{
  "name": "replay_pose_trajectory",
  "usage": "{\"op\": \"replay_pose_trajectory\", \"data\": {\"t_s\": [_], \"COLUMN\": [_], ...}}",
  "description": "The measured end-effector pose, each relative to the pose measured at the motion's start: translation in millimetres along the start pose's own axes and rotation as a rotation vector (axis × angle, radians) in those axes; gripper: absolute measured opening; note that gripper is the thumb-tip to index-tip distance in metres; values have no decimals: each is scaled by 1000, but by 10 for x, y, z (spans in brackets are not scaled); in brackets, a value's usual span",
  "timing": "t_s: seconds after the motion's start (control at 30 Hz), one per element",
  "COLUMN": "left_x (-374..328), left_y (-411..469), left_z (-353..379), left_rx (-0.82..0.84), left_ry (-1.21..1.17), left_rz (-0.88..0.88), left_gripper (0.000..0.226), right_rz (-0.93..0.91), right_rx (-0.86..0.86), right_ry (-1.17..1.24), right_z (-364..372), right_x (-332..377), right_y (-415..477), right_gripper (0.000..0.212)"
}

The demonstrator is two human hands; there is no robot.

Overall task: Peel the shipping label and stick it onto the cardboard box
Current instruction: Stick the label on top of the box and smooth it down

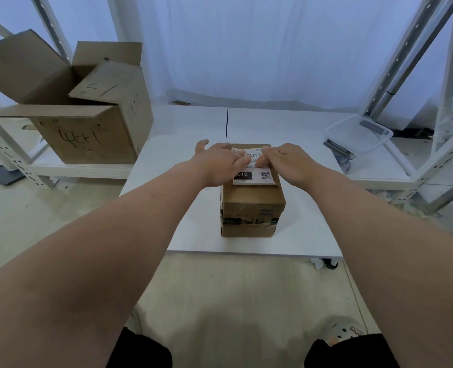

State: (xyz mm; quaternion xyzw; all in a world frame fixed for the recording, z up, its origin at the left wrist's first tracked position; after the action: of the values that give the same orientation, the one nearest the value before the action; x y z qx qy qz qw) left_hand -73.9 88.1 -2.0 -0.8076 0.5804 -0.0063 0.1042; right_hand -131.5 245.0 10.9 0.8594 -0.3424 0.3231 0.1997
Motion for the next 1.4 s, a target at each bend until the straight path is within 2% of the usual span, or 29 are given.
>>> {"op": "replay_pose_trajectory", "data": {"t_s": [0.13, 0.6, 0.77, 0.83, 0.93, 1.03, 1.1, 1.23, 1.4], "left_x": [106, 113, 158, 171, 177, 193, 196, 189, 182], "left_y": [-112, 102, 128, 126, 143, 147, 137, 119, 99], "left_z": [-84, 12, 30, 57, 64, 68, 82, 102, 117], "left_rx": [-7, -43, -3, 39, 64, 69, 61, 78, 100], "left_ry": [-52, -23, -62, -109, -165, -171, -178, -184, -165], "left_rz": [46, -92, -188, -208, -208, -205, -202, -213, -234], "left_gripper": [52, 48, 56, 58, 60, 60, 58, 54, 54], "right_rz": [12, -5, -44, -50, -49, -58, -63, -76, 19], "right_rx": [9, 5, -7, 1, 74, 162, 212, 348, 308], "right_ry": [-37, 42, 28, 33, 95, 136, 75, -257, -350], "right_z": [20, 64, 61, 51, 61, 120, 152, 193, 104], "right_x": [36, -55, -48, -49, -20, 7, -8, -145, -311], "right_y": [5, 56, 114, 126, 133, 130, 139, 206, 149], "right_gripper": [45, 30, 41, 39, 33, 35, 40, 59, 58]}}
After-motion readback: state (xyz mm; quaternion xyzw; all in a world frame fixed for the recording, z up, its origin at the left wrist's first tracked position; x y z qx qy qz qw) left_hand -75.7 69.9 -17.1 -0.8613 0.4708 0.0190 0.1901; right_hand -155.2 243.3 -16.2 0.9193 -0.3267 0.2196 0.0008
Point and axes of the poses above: each hand's wrist, its own y-axis towards the middle knuckle, its own z-axis out of the palm, x = y × z, the point moved 1 cm from there along y, towards the middle knuckle, and after that the axes turned 14 degrees about -z, right-handed, at the moved point
